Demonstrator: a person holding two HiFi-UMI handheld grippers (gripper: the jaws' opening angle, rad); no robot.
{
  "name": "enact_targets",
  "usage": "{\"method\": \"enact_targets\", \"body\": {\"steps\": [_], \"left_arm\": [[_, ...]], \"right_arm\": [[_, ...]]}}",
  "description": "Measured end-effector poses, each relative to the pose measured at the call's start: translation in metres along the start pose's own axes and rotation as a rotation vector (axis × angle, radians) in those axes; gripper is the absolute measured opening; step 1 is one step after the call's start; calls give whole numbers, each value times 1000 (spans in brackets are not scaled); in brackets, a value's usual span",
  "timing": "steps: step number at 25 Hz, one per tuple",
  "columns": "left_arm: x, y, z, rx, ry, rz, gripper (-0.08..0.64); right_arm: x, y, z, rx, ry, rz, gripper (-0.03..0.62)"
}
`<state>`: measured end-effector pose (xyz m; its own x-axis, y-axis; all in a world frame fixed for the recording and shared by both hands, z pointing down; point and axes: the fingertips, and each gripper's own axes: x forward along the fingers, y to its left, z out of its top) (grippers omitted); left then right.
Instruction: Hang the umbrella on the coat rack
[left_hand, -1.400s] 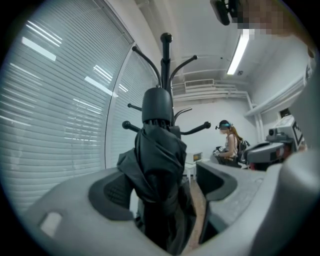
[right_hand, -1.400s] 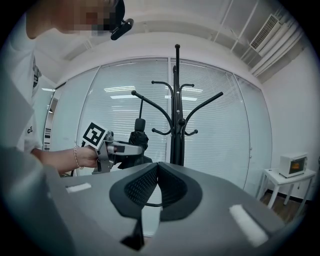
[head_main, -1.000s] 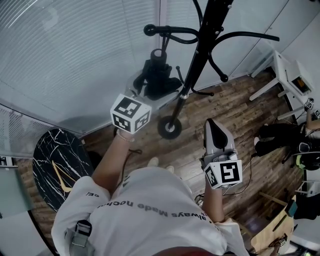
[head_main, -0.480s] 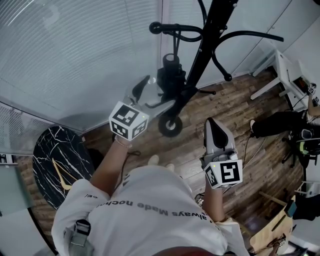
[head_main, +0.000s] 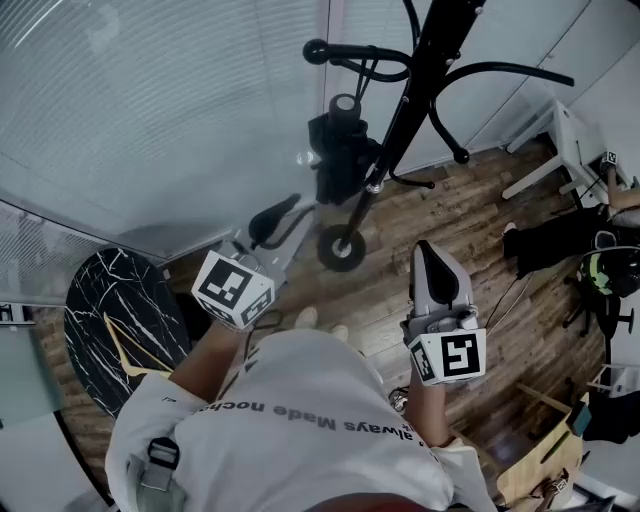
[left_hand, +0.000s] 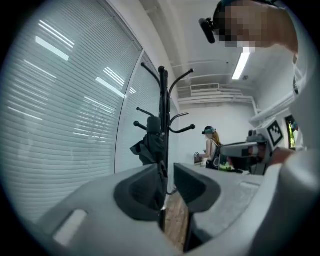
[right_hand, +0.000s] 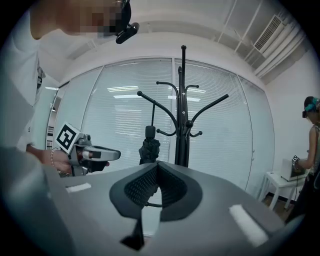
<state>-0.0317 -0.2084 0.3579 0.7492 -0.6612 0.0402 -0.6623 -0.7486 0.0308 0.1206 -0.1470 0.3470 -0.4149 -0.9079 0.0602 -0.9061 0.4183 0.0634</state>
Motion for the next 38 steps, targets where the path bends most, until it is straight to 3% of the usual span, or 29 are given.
{"method": "enact_targets", "body": {"steps": [7, 20, 38], "left_arm": [[-11, -22, 11, 2, -33, 3, 40], [-2, -47, 10, -4, -33, -7, 46], [3, -48, 8, -10, -22, -3, 46]], "right_arm": [[-8, 6, 0, 2, -5, -1, 2], [-14, 12, -9, -4, 20, 1, 2], [-14, 8, -9, 1, 20, 8, 2]]}}
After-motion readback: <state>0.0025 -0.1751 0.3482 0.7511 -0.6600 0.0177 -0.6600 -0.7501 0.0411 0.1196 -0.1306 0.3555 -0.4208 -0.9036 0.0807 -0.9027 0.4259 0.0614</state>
